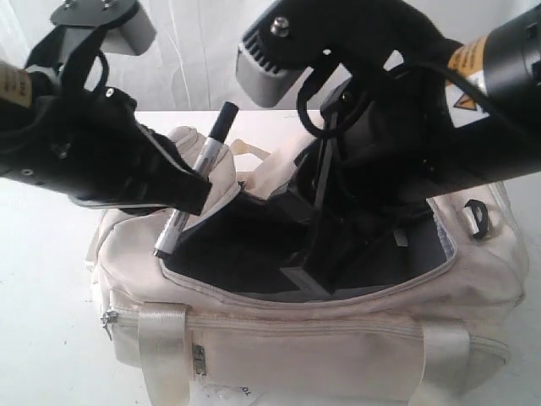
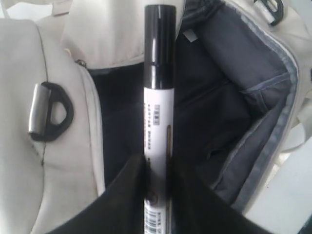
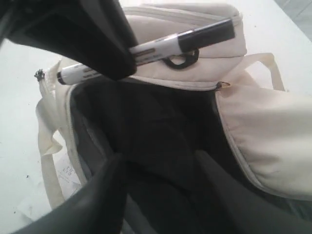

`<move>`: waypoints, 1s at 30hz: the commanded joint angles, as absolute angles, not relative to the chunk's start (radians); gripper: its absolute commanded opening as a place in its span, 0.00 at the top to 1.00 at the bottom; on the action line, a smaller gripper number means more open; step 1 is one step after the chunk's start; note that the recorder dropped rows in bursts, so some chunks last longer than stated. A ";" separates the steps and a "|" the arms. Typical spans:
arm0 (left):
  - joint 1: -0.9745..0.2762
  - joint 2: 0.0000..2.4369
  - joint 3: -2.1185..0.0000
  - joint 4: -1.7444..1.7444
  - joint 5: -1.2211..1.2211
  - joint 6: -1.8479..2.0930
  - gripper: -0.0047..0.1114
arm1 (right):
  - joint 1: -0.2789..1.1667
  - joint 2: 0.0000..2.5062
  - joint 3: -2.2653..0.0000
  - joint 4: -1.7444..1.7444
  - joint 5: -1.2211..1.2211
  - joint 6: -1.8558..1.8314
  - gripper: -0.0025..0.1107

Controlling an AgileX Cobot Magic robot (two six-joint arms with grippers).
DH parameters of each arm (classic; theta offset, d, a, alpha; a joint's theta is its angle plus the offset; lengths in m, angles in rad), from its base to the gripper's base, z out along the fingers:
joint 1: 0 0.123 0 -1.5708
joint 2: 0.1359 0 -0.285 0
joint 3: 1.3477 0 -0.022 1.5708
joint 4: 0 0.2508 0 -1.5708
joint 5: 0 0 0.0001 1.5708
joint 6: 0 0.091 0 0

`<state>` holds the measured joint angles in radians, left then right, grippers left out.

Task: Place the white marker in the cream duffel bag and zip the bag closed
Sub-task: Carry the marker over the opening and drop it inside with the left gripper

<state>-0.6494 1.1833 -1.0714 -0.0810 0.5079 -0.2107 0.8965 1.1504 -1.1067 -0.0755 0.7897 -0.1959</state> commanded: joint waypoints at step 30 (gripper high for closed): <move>-0.691 1.633 -1.223 -0.213 0.440 0.135 0.51 | 0.897 1.069 -1.105 -0.325 0.865 0.030 0.61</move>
<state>-0.6862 1.6386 -1.2174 -0.1945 0.4154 0.1277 0.8965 1.0778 -1.1067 -0.3122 0.8634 0.0000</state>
